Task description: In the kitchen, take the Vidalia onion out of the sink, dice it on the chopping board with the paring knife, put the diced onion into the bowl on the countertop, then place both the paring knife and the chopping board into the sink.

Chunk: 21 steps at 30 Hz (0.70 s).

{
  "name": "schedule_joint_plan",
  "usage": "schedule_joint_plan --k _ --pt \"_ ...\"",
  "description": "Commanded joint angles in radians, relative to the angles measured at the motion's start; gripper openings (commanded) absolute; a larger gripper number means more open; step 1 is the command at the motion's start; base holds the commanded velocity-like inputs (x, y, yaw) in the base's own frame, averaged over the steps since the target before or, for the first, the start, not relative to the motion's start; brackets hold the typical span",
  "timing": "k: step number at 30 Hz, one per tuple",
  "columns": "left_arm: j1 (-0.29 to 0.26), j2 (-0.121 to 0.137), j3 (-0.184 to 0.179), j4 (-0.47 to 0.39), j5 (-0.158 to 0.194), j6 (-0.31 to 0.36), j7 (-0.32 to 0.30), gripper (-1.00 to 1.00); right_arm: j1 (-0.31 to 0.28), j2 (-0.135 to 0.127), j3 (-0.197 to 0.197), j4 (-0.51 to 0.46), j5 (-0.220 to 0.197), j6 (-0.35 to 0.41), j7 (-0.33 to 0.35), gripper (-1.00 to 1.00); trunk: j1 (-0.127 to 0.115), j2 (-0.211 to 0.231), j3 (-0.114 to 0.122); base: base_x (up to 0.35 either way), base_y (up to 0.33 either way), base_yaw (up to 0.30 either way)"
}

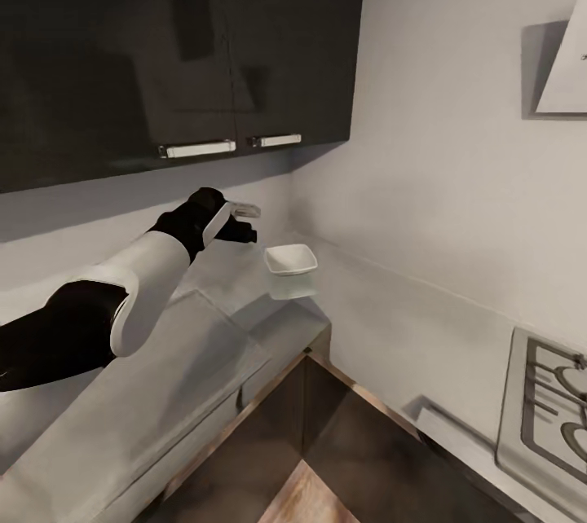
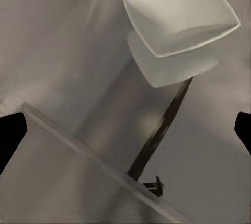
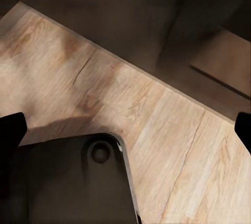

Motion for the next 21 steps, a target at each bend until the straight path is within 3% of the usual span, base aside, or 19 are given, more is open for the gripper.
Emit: schedule_joint_plan --k 1,11,21 --pt "-0.001 0.000 -0.006 -0.001 0.003 0.004 0.001 1.00 0.001 0.000 0.001 -0.003 0.001 0.000 -0.005 1.00 0.001 -0.002 -0.002 0.266 0.173 0.000" --pt "-0.001 0.000 -0.006 -0.002 0.003 0.004 0.001 1.00 0.001 0.000 0.001 -0.002 0.001 0.000 -0.005 1.00 0.001 -0.002 -0.002 0.224 0.110 0.000" --pt "-0.001 0.001 -0.006 -0.001 0.003 0.004 0.001 1.00 0.001 0.000 0.001 -0.002 0.001 0.000 -0.005 1.00 0.001 -0.002 -0.002 0.132 -0.109 0.000"
